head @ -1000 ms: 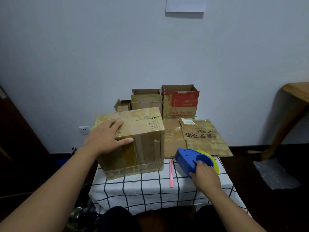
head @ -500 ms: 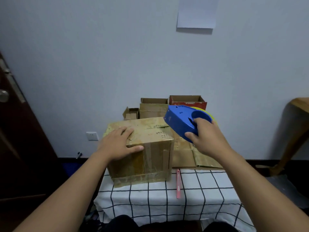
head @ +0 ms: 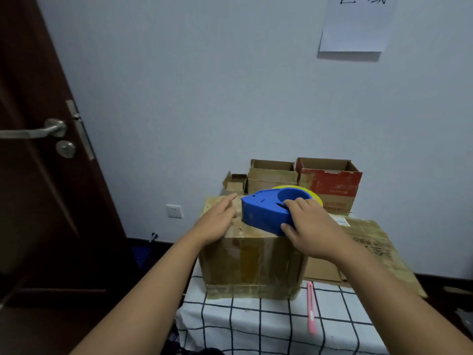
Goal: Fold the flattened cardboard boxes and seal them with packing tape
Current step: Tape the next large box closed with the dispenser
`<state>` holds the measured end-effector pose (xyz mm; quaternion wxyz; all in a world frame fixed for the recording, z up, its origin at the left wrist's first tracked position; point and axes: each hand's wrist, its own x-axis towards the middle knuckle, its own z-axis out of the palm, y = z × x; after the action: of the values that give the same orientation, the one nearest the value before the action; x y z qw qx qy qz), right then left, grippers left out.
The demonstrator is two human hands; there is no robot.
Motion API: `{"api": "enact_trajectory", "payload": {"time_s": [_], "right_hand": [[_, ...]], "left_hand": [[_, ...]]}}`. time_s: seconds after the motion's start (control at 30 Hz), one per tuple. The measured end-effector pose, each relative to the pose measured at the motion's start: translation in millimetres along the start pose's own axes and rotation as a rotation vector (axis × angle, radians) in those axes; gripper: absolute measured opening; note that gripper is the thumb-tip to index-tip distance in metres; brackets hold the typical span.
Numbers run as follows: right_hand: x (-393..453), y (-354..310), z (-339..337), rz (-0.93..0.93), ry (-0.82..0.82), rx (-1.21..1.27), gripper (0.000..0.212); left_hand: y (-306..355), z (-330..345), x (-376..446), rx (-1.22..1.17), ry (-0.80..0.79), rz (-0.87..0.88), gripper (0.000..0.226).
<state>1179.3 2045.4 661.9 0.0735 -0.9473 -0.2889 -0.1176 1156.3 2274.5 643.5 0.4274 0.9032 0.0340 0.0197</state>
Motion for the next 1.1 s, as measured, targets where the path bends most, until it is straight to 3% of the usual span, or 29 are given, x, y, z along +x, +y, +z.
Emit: {"api": "enact_trajectory", "payload": {"time_s": [0.27,0.4,0.5,0.73,1.1], "right_hand": [[-2,3,10,0.018,0.092,0.067,0.055],[-2,9,8,-0.043,0.095,0.097,0.057],[-1,10,8,-0.070,0.094,0.129,0.058],[1,11,10,-0.092,0.092,0.159,0.056],[10,18,-4,-0.207,0.087,0.155,0.056]], "left_hand": [[0,3,13,-0.256,0.118,0.089,0.044],[-2,0,13,-0.374,0.070,0.106,0.050],[-1,-2,12,-0.390,0.033,0.094,0.052],[-6,-3,12,-0.294,0.092,0.088,0.026],[-10,4,19,-0.275,0.270,0.051,0.018]]}}
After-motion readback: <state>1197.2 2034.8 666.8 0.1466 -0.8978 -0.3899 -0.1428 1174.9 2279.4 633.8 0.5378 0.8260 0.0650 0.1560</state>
